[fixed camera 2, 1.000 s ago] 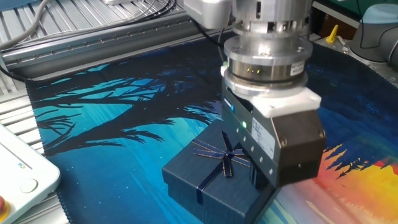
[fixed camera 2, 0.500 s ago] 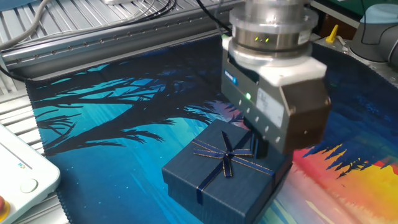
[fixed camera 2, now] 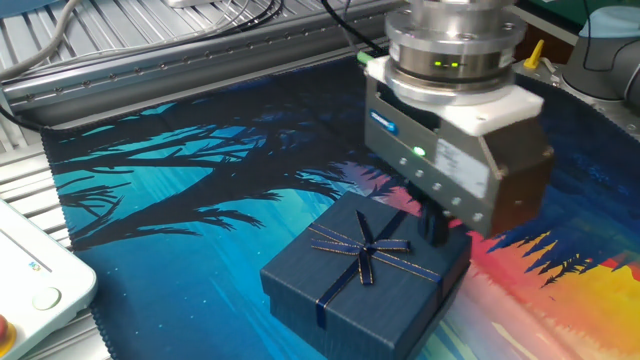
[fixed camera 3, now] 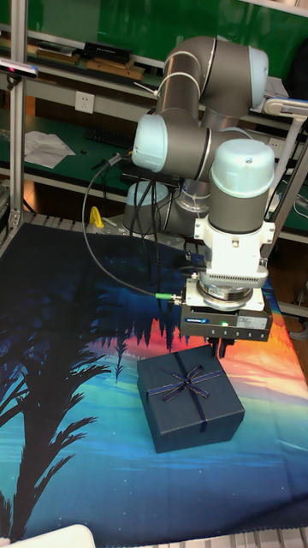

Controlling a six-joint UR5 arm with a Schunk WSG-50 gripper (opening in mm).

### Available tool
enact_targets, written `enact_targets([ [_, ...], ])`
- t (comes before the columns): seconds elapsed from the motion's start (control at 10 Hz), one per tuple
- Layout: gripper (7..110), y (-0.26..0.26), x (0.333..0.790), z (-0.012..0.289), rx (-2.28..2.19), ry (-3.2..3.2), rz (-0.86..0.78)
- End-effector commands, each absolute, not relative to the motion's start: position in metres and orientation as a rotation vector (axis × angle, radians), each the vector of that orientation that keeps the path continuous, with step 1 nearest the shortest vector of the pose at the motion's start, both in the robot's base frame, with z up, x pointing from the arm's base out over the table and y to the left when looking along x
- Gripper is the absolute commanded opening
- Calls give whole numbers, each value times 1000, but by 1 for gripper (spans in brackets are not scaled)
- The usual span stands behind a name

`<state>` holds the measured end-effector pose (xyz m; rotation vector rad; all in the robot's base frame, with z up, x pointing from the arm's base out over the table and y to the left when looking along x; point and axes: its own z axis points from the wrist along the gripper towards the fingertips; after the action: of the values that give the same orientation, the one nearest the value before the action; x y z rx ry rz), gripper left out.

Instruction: Slide the outer casing onto the gift box

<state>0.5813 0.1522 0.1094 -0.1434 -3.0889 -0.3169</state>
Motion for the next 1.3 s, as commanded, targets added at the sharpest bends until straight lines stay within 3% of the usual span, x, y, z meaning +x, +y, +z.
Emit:
enact_targets([
  [0.0,7,163,578,110,-111,-3076,-384],
  [0.3,7,131,589,100,-112,-3130,-184],
  [0.6,7,75,608,110,-200,-3161,3],
  [0.8,7,55,610,123,-253,-3152,-7],
  [1.2,7,34,626,104,-279,-3177,-89],
])
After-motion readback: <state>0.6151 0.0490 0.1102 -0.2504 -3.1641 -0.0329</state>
